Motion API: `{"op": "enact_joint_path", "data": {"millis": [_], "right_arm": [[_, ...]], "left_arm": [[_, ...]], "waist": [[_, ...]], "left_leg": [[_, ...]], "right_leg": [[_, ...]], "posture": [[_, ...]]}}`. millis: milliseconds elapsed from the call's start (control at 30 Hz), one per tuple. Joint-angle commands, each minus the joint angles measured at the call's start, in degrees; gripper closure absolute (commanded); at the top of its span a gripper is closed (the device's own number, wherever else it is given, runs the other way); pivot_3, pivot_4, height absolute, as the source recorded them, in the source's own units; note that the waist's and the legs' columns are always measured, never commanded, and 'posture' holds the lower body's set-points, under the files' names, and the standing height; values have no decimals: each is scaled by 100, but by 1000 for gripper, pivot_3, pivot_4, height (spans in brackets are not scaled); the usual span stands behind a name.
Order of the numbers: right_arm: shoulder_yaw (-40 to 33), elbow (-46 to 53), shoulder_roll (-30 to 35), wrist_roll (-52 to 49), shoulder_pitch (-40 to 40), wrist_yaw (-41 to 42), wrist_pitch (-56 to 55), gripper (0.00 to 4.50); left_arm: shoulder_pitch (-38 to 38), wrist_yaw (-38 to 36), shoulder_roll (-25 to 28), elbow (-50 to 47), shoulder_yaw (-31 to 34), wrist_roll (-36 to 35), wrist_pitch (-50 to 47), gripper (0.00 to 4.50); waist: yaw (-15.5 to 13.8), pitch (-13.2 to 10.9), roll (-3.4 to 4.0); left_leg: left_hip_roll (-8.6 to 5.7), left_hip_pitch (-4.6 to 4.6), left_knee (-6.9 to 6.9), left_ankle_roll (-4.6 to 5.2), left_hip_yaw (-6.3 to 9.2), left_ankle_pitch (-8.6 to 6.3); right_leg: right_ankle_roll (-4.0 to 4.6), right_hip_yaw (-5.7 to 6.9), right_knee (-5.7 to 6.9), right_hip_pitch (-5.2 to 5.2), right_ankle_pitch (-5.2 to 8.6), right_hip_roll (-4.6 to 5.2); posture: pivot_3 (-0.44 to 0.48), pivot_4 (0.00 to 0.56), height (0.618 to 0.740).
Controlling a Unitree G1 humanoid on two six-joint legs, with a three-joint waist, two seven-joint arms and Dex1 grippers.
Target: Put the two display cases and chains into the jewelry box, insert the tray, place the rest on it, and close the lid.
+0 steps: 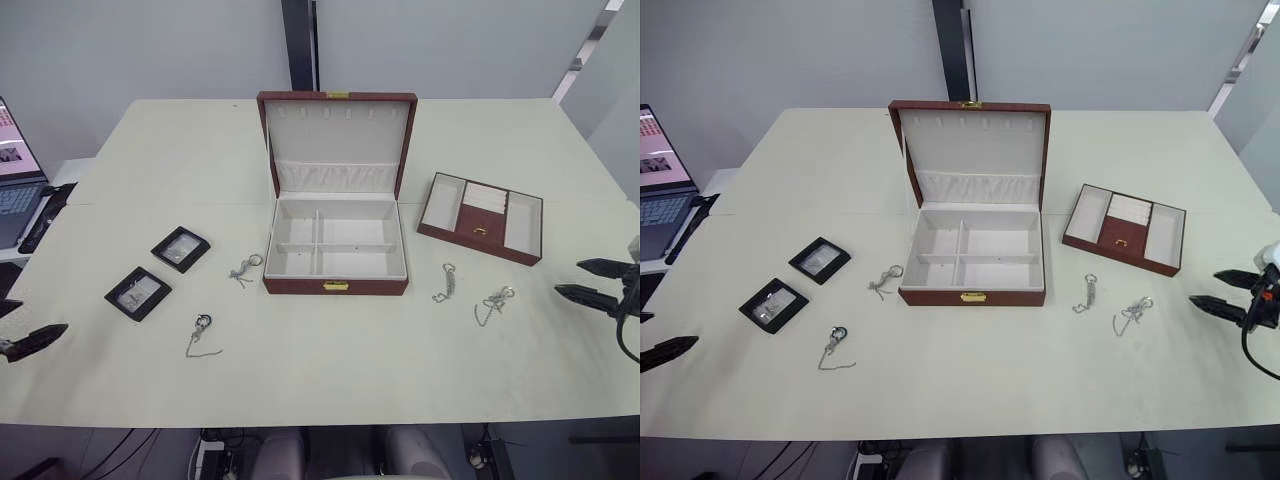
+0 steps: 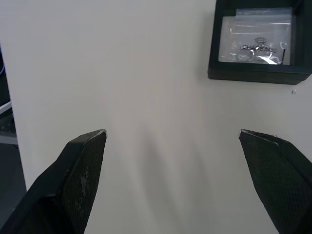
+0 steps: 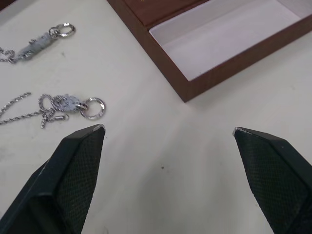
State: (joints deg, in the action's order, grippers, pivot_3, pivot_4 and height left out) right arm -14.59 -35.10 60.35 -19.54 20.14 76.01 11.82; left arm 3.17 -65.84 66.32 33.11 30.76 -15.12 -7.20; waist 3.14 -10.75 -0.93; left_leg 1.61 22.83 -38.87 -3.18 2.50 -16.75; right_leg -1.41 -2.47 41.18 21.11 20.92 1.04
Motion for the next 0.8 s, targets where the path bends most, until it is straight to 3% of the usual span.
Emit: {"op": "enact_joint_path", "data": {"millis": [33,233,400,633,800], "right_arm": [[-255,1372,-80,-744,157,92,741,29],[57,4201,-521,-2030,473,-271,2041,29],[612,5371,-884,-2384,865,-521,2395,29],[1178,6068,-1444,-2625,1480,-851,2592,29],[1296,6194,-1521,-2535,1335,-908,2582,29]], "left_arm": [[-176,-369,304,-456,-265,12,-5,0],[-524,-1210,823,-869,-1331,537,631,0],[-1271,-1568,918,-662,-2246,1029,1149,0],[-2154,-1802,733,-491,-3213,1612,1715,0],[-2458,-1713,728,-262,-3521,1919,2007,0]], "waist": [[1,0,0],[11,-3,5],[-3,-2,4],[1,-3,3],[3,-2,2]], "left_leg": [[1,0,0,0,1,0],[3,7,1,0,4,0],[0,8,-3,0,12,0],[-1,15,-5,0,13,0],[1,15,-6,0,19,0]], "right_leg": [[0,0,0,0,0,0],[0,0,0,5,0,-4],[0,6,-2,3,0,-5],[0,8,-2,9,0,-6],[0,12,-1,9,0,-7]], "posture": [[0,150,740],[0,150,740],[0,150,740],[0,150,740],[0,150,740]]}}
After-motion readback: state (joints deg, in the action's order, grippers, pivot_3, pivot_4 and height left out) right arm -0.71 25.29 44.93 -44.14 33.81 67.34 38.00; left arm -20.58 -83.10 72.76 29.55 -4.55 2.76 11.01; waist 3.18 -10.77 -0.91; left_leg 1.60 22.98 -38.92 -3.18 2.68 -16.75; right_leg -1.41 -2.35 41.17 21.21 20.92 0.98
